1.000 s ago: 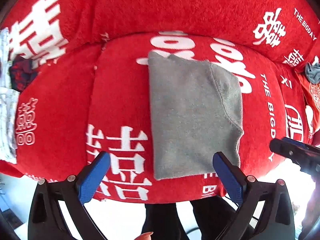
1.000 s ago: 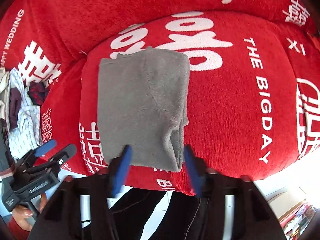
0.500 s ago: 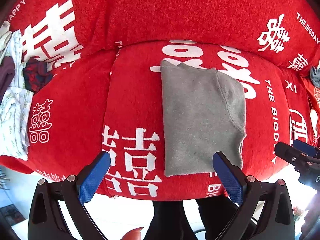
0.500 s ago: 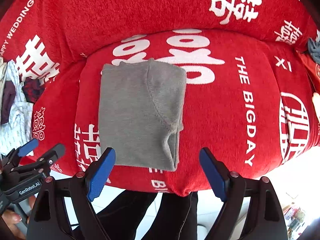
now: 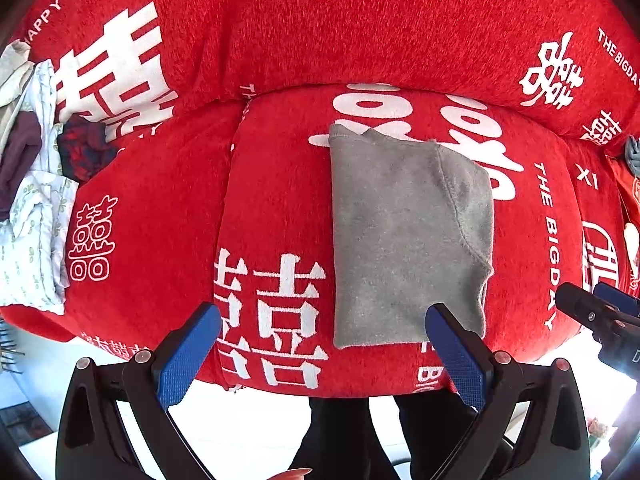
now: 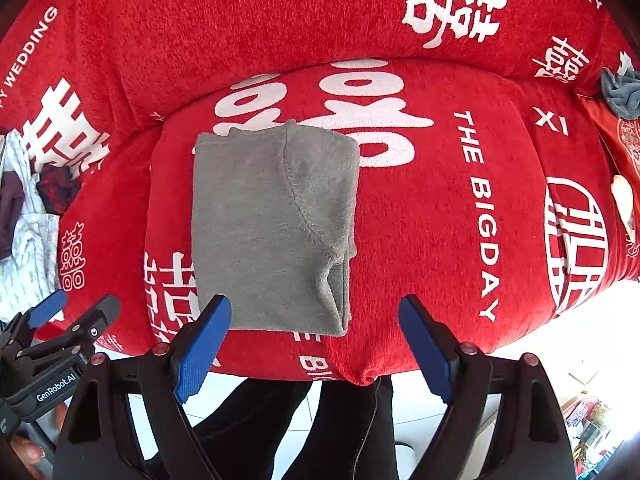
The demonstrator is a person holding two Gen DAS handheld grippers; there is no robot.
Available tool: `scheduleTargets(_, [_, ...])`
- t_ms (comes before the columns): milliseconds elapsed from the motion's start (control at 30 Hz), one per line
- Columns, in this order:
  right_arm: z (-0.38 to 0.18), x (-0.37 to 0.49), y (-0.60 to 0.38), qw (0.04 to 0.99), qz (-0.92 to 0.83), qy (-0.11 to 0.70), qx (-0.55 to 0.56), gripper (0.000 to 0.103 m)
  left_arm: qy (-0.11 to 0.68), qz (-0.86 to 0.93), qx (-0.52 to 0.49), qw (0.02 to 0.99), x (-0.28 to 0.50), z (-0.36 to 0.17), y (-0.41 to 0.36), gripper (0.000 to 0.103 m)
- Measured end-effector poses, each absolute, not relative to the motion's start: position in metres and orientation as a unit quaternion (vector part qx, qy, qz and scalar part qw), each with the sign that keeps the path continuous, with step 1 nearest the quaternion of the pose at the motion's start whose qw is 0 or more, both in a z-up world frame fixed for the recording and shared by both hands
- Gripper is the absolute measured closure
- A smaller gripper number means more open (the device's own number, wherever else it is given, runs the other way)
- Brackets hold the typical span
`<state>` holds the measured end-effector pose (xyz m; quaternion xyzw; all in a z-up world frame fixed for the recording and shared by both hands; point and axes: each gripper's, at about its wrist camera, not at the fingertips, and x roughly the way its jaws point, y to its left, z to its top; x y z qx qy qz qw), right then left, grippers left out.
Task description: Fold small clothes
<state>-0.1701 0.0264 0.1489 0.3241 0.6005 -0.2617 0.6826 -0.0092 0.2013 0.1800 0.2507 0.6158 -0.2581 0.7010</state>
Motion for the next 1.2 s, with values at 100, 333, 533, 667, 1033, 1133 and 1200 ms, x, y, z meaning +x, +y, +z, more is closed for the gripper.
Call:
scheduleTargets(100, [0.1500,-0.1704,0.0265,0.683,-0.264,0.601,0.322,0.015,0.615,-0.257,0.248,0.703,-0.0091,0.1818,0.2014,0.000])
scheduleTargets(333, [0.1498,-0.1693,0.0264,0.680,-0.267,0.603,0.320,0.015,0.619,-0.250,0.247,0.703,-0.0080,0.1820,0.2036,0.001])
scheduleTargets(533, [0.1498,-0.1691,0.0271,0.680,-0.267,0.603,0.320,0.015,0.619,-0.248,0.248,0.703,-0.0080,0.1813,0.2044,0.000])
scheduleTargets(667, [0.1500,-0.1688,0.0277,0.680,-0.267,0.603,0.320,0.015,0.616,-0.249,0.254,0.703,-0.0082,0.1811,0.2044,0.000])
scheduleTargets(1033, [0.1482,-0.1644,0.0305,0.680,-0.263,0.607,0.316,0.015,0.609,-0.249,0.246,0.711,-0.0073,0.1828,0.2057,0.001])
scheduleTargets(1133, [0.1472,-0.1641,0.0314,0.679,-0.262,0.608,0.317,0.015,0.606,-0.255,0.244,0.713,-0.0073,0.1844,0.2058,0.001])
scheduleTargets(1200, [0.1468,-0.1640,0.0315,0.679,-0.262,0.608,0.317,0.015,0.608,-0.257,0.245,0.710,-0.0069,0.1838,0.2049,0.001])
